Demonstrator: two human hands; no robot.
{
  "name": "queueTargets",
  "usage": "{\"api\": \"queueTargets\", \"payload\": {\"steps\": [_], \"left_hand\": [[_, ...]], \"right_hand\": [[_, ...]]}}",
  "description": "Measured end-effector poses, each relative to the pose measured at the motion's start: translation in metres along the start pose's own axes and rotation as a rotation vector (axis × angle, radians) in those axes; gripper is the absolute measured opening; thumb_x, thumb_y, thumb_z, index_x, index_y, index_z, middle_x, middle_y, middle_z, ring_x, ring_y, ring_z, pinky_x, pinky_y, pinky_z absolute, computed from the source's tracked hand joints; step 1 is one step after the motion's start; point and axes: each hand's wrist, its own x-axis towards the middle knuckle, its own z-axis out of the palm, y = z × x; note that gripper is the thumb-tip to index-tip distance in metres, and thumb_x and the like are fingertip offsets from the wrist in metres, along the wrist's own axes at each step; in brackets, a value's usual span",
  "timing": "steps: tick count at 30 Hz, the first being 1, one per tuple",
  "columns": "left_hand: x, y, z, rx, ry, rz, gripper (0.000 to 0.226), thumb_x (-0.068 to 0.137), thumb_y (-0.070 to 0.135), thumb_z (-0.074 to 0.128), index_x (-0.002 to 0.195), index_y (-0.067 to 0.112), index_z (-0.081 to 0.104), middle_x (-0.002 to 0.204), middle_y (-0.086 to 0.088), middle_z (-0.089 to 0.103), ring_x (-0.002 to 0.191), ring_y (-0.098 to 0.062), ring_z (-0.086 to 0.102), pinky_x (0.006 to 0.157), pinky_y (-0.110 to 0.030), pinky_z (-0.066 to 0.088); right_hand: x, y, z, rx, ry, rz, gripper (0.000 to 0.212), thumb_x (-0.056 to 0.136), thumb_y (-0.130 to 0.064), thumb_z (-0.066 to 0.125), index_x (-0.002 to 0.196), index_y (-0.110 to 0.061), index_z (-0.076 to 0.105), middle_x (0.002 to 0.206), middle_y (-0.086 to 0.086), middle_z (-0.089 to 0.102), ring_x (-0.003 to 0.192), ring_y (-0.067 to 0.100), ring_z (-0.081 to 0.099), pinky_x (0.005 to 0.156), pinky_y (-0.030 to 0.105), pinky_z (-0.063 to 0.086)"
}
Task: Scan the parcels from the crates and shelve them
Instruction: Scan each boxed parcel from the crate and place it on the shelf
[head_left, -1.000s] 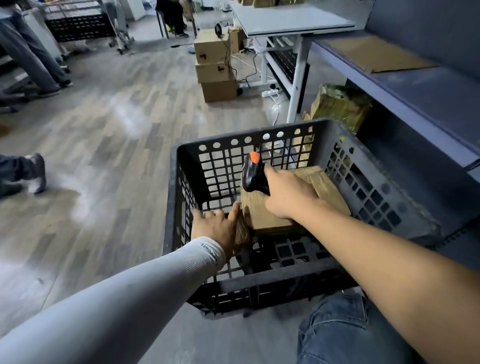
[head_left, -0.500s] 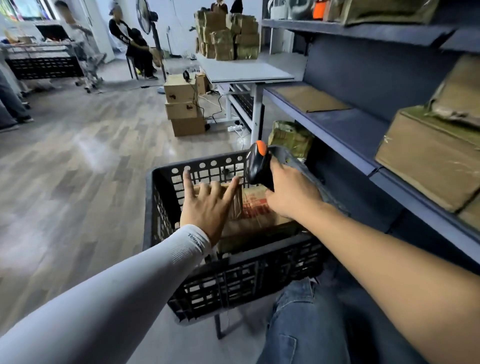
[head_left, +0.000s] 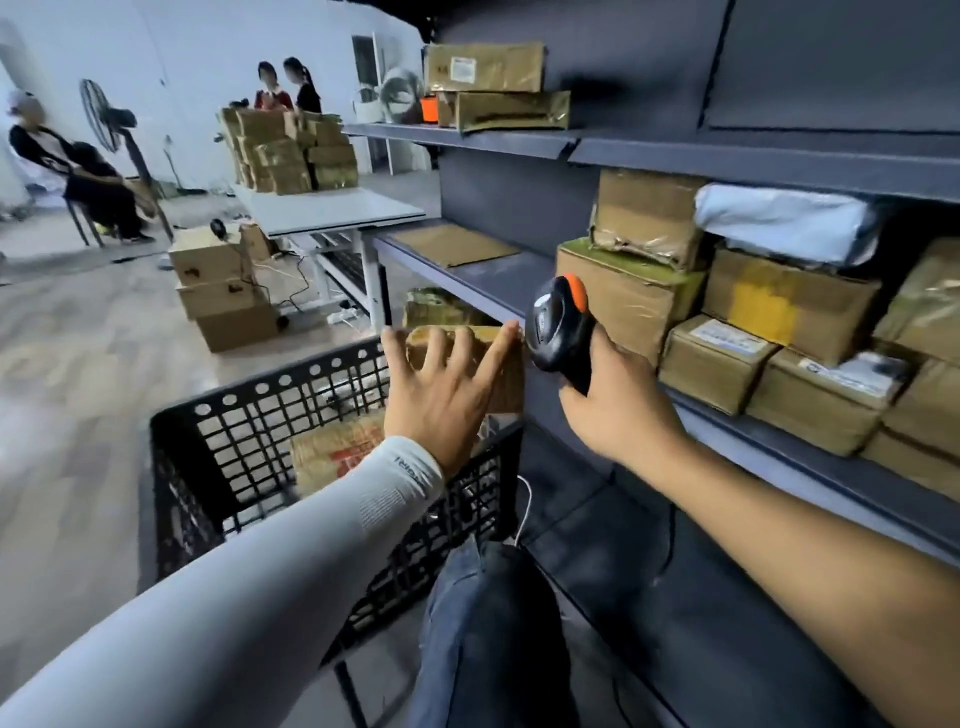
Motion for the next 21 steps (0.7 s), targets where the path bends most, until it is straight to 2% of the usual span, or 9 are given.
{"api": "queueTargets", "payload": {"steps": [3, 7, 9, 12, 15, 17, 19, 21], "left_hand": [[0.003, 0.042, -0.003, -0.062, 0.074, 0.066, 0.089, 0.097, 0.029, 0.047, 0.165, 0.033, -0.009, 0.148, -0.014, 0.045, 0.131, -0.038, 0.046, 0.107, -0.077, 0.028], [-0.006, 0.093, 0.001, -0.136, 0.064, 0.188, 0.086, 0.091, 0.022, 0.033, 0.164, 0.037, -0.009, 0.151, -0.016, 0.042, 0.133, -0.038, 0.044, 0.102, -0.067, 0.036], [-0.012, 0.115, 0.008, -0.171, 0.062, 0.245, 0.087, 0.086, 0.023, 0.031, 0.165, 0.038, -0.001, 0.152, -0.017, 0.042, 0.129, -0.038, 0.045, 0.095, -0.06, 0.041], [-0.022, 0.146, 0.026, -0.245, 0.135, 0.311, 0.09, 0.082, 0.024, 0.052, 0.165, 0.036, 0.017, 0.142, -0.02, 0.049, 0.117, -0.038, 0.047, 0.086, -0.056, 0.046], [-0.033, 0.175, 0.046, -0.305, 0.161, 0.375, 0.093, 0.078, 0.019, 0.062, 0.161, 0.035, 0.024, 0.136, -0.019, 0.051, 0.115, -0.039, 0.049, 0.086, -0.057, 0.045], [-0.044, 0.194, 0.056, -0.341, 0.142, 0.425, 0.083, 0.082, 0.018, 0.058, 0.157, 0.035, 0.029, 0.137, -0.019, 0.053, 0.116, -0.04, 0.051, 0.088, -0.058, 0.046], [-0.056, 0.21, 0.068, -0.373, 0.138, 0.47, 0.069, 0.089, 0.018, 0.043, 0.155, 0.036, 0.031, 0.137, -0.019, 0.056, 0.118, -0.041, 0.052, 0.091, -0.06, 0.047], [-0.068, 0.226, 0.074, -0.411, 0.14, 0.459, 0.071, 0.088, 0.018, 0.042, 0.156, 0.037, 0.032, 0.134, -0.018, 0.055, 0.118, -0.041, 0.052, 0.093, -0.061, 0.047]], "right_hand": [[-0.034, 0.036, -0.02, 0.042, 0.067, 0.098, 0.047, 0.093, -0.02, 0.066, 0.137, -0.016, 0.049, 0.116, 0.018, 0.069, 0.106, 0.043, 0.064, 0.083, 0.047, 0.056], [-0.077, 0.08, -0.033, 0.045, 0.081, 0.184, 0.042, 0.093, -0.02, 0.067, 0.133, -0.018, 0.052, 0.12, 0.011, 0.069, 0.111, 0.036, 0.063, 0.086, 0.043, 0.054], [-0.098, 0.098, -0.032, 0.05, 0.069, 0.238, 0.047, 0.095, -0.022, 0.068, 0.138, -0.021, 0.05, 0.121, 0.009, 0.069, 0.112, 0.034, 0.063, 0.085, 0.041, 0.053], [-0.128, 0.119, -0.023, 0.047, 0.076, 0.327, 0.054, 0.094, -0.024, 0.07, 0.144, -0.024, 0.048, 0.118, 0.008, 0.071, 0.107, 0.031, 0.068, 0.082, 0.038, 0.055], [-0.155, 0.138, -0.01, 0.025, 0.124, 0.379, 0.055, 0.089, -0.017, 0.075, 0.141, -0.016, 0.056, 0.11, 0.01, 0.073, 0.103, 0.032, 0.069, 0.078, 0.029, 0.048], [-0.173, 0.152, 0.0, 0.037, 0.142, 0.387, 0.052, 0.086, -0.015, 0.077, 0.136, -0.015, 0.061, 0.101, 0.008, 0.073, 0.097, 0.031, 0.07, 0.075, 0.03, 0.049], [-0.188, 0.161, 0.007, 0.08, 0.153, 0.449, 0.038, 0.088, -0.018, 0.076, 0.123, -0.019, 0.063, 0.095, 0.002, 0.071, 0.092, 0.027, 0.069, 0.07, 0.029, 0.045], [-0.199, 0.172, 0.012, 0.105, 0.162, 0.523, 0.03, 0.088, -0.018, 0.075, 0.116, -0.02, 0.063, 0.097, -0.001, 0.071, 0.093, 0.025, 0.067, 0.072, 0.029, 0.043]]}}
